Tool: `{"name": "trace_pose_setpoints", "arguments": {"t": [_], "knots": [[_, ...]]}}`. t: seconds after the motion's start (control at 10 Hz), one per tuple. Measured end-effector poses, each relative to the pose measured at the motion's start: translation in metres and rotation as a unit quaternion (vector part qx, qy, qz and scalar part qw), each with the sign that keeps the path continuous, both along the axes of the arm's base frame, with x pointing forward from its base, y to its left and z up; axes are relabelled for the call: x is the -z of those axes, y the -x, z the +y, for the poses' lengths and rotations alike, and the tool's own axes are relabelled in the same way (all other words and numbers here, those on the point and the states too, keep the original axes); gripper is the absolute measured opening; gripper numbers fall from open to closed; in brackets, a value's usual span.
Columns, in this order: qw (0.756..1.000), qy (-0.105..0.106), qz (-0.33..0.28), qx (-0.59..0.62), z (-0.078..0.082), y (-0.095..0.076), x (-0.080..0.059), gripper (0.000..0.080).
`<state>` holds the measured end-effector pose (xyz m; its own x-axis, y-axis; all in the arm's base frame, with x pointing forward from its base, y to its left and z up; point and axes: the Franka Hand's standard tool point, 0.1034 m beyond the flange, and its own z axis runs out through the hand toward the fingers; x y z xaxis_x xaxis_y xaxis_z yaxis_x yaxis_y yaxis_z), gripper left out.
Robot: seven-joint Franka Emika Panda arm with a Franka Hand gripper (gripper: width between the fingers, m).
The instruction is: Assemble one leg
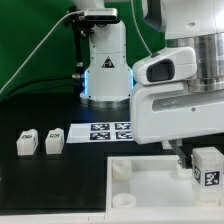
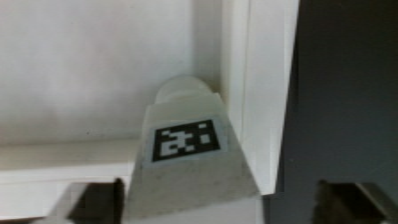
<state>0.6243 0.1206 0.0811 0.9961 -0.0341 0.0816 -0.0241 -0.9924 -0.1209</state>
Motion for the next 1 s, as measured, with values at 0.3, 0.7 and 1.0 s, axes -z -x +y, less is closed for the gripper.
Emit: {"name": "trace_pose_setpoints", "arguments": {"t": [0.3,0.7,1.0], "knots": [[0.996,-0.008,0.011,0.091,-0.001,0.0,0.0,0.0309],[0.895,-0.072,0.041,0.438,-0.01,-0.002,0.002,0.0309],[0.791,-0.122,0.062,0.596,-0.01,0.003,0.003,0.031]]}}
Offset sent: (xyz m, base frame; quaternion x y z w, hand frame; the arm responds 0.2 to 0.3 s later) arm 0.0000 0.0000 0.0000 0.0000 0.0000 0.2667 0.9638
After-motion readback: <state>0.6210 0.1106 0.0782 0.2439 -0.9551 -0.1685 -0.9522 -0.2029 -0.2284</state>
